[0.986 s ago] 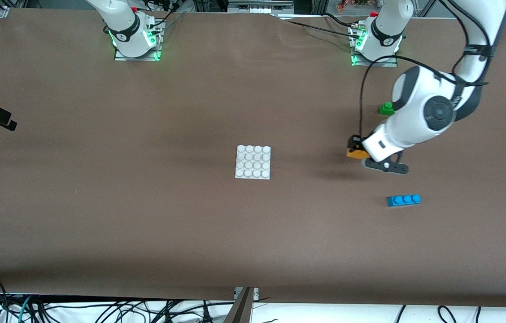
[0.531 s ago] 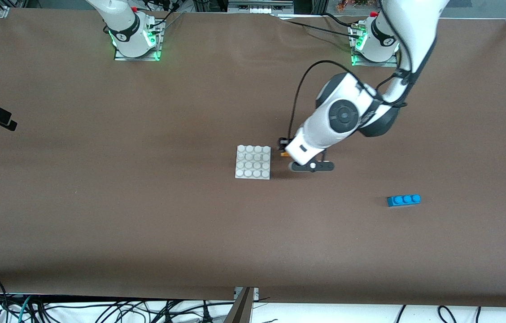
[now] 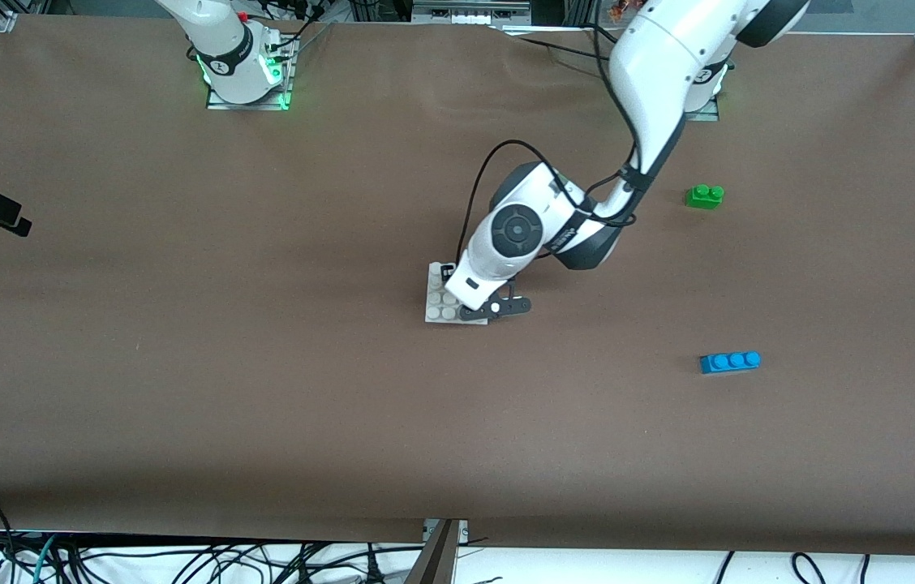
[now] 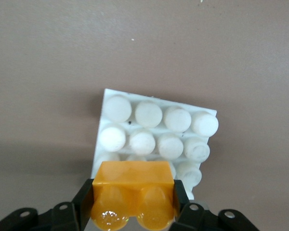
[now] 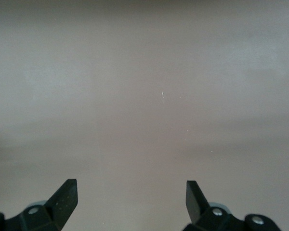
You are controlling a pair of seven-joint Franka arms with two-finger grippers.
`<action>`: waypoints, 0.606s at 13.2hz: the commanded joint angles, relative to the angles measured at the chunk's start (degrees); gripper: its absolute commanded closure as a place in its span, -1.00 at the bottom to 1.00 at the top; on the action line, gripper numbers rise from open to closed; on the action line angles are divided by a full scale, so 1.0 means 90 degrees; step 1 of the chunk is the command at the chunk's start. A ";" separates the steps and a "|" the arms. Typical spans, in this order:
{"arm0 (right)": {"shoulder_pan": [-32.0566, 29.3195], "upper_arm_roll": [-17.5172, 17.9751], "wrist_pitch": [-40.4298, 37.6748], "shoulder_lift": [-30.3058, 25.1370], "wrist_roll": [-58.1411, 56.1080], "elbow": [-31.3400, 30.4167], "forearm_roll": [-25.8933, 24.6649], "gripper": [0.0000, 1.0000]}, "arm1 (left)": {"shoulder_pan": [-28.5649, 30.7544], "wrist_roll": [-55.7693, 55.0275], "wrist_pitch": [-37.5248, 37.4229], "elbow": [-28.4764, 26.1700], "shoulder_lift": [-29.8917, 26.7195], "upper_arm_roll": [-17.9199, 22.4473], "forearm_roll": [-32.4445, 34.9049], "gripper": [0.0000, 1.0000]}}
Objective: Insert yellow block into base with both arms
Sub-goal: 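Carry the yellow block with the left gripper above the white plate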
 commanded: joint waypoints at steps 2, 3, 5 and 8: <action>-0.0070 0.0070 -0.0036 -0.0064 -0.0093 -0.0003 0.0000 -1.00 | -0.0248 -0.0200 -0.0097 0.0514 0.0271 0.0208 0.0005 1.00; -0.0070 0.0070 -0.0036 -0.0055 -0.0093 0.0007 0.0000 -1.00 | -0.0287 -0.0200 -0.0097 0.0523 0.0290 0.0208 0.0005 1.00; -0.0070 0.0070 -0.0036 -0.0064 -0.0093 0.0007 0.0000 -1.00 | -0.0297 -0.0191 -0.0097 0.0514 0.0349 0.0208 0.0014 1.00; -0.0070 0.0070 -0.0026 -0.0055 -0.0093 -0.0003 0.0000 -1.00 | -0.0356 -0.0200 -0.0097 0.0523 0.0417 0.0218 0.0014 1.00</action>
